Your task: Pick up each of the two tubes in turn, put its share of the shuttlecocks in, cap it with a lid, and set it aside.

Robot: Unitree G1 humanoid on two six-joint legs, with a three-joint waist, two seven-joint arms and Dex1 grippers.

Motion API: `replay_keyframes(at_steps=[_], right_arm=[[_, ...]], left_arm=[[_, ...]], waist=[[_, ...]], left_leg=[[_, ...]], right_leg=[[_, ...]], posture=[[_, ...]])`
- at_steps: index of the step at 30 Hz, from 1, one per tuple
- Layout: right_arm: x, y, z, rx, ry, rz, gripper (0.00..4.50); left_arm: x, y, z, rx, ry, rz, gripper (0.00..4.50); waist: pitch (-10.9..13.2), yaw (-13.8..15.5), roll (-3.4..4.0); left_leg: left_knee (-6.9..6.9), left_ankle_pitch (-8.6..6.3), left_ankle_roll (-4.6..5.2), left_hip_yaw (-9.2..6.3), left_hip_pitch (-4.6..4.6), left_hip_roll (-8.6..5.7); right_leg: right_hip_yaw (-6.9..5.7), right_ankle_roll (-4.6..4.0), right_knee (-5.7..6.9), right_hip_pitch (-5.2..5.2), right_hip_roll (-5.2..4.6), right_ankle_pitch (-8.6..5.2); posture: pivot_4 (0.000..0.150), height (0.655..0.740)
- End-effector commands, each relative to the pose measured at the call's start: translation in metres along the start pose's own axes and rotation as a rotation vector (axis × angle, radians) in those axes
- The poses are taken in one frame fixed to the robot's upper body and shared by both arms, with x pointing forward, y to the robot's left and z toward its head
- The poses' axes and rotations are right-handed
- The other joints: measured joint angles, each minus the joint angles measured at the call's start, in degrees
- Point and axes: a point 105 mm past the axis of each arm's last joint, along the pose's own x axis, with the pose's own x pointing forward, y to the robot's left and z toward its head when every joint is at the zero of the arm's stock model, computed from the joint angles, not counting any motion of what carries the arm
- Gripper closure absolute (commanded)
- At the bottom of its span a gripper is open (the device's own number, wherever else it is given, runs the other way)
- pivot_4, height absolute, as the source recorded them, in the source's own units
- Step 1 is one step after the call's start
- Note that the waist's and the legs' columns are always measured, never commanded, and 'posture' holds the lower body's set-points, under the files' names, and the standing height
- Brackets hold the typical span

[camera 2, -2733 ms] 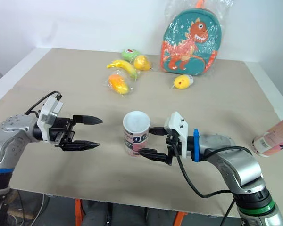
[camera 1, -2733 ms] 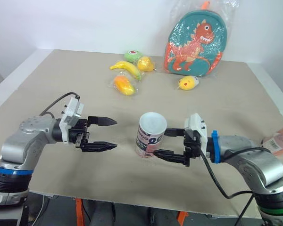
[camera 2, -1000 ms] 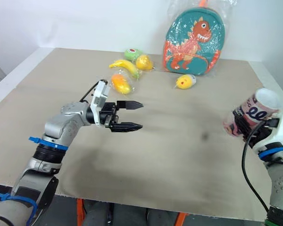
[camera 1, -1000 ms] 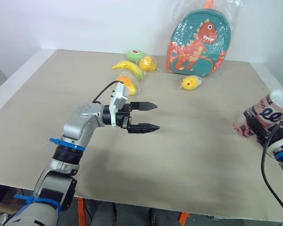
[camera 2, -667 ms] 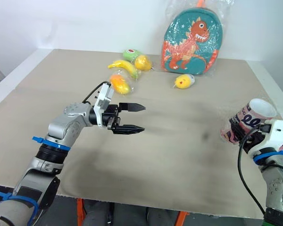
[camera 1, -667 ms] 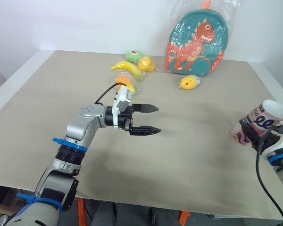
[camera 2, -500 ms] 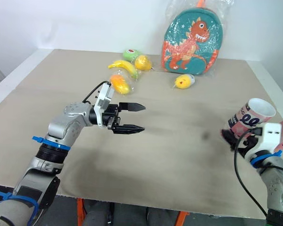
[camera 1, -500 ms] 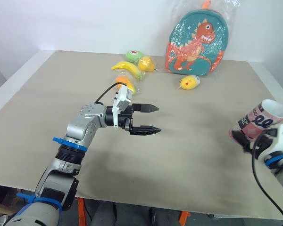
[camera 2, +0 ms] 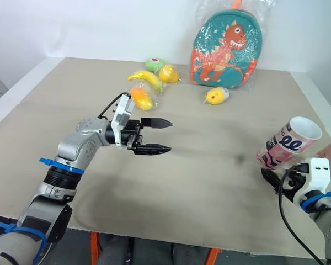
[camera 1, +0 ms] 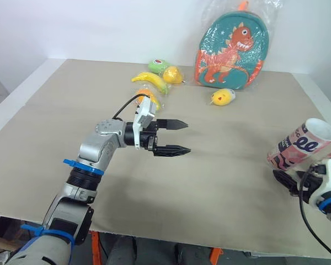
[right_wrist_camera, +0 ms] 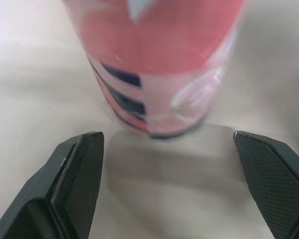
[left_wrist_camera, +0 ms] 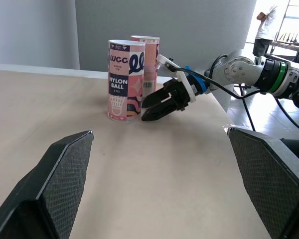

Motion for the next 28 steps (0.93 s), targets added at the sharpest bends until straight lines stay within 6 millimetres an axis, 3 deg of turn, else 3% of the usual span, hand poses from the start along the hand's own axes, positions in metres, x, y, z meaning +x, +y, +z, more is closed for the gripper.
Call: replay_keyframes(at_steps=[1,6,9,12,19,23,28], right_arm=[[-0.014,-0.001,-0.005,-0.048,0.061,0.035,0.05],[-0.039,0.038,0.002,-0.123,0.027,0.251,0.05],[-0.043,0.066,0.018,-0.123,-0.065,0.35,0.05],[-0.038,0.107,0.031,-0.118,-0.152,0.479,0.05],[-0.02,0.159,0.032,-0.096,-0.178,0.617,0.05],[-0.008,0.168,0.023,-0.075,-0.153,0.634,0.05],[0.0,0.171,0.023,-0.074,-0.156,0.643,0.05]], left_arm=[[-0.002,0.0,0.01,0.036,-0.022,-0.001,0.0],[-0.017,-0.001,0.001,0.023,0.031,0.041,0.0],[-0.035,-0.003,-0.012,-0.008,0.078,0.098,0.0],[-0.062,-0.006,-0.034,-0.067,0.16,0.195,0.0],[-0.096,-0.011,-0.049,-0.133,0.197,0.392,0.0],[-0.105,-0.016,-0.053,-0.162,0.169,0.459,0.0],[-0.101,-0.021,-0.057,-0.174,0.194,0.438,0.0]], waist=[[0.0,0.1,0.0],[0.0,0.0,-0.02],[0.0,-0.5,0.01],[0.0,-0.8,0.03],[0.1,0.3,-0.19],[0.1,0.3,-0.19],[0.1,0.6,-0.2]], left_leg=[[0.0,0.0,0.0,0.0,0.0,0.0],[-0.04,-0.01,0.01,-0.04,0.0,0.01],[-0.04,-0.02,0.01,-0.01,0.02,0.03],[-0.05,-0.01,0.02,0.01,0.12,0.08],[-0.01,0.12,0.07,0.1,0.04,0.07],[-0.02,0.12,0.07,0.2,-0.01,-0.03],[-0.02,0.11,0.06,0.18,-0.06,-0.06]], right_leg=[[0.0,0.0,0.0,0.0,0.0,0.0],[-0.03,0.2,-0.02,0.01,0.01,-0.19],[0.02,0.19,-0.02,0.0,0.02,-0.18],[0.04,0.15,-0.01,0.04,0.04,-0.08],[0.01,-0.03,-0.08,0.03,-0.11,-0.03],[0.03,0.12,-0.1,0.01,-0.27,0.09],[0.0,0.12,-0.1,-0.03,-0.27,0.09]], posture=[[0.15,0.74],[0.15,0.74],[0.15,0.74],[0.15,0.74],[0.15,0.74],[0.15,0.74],[0.15,0.74]])
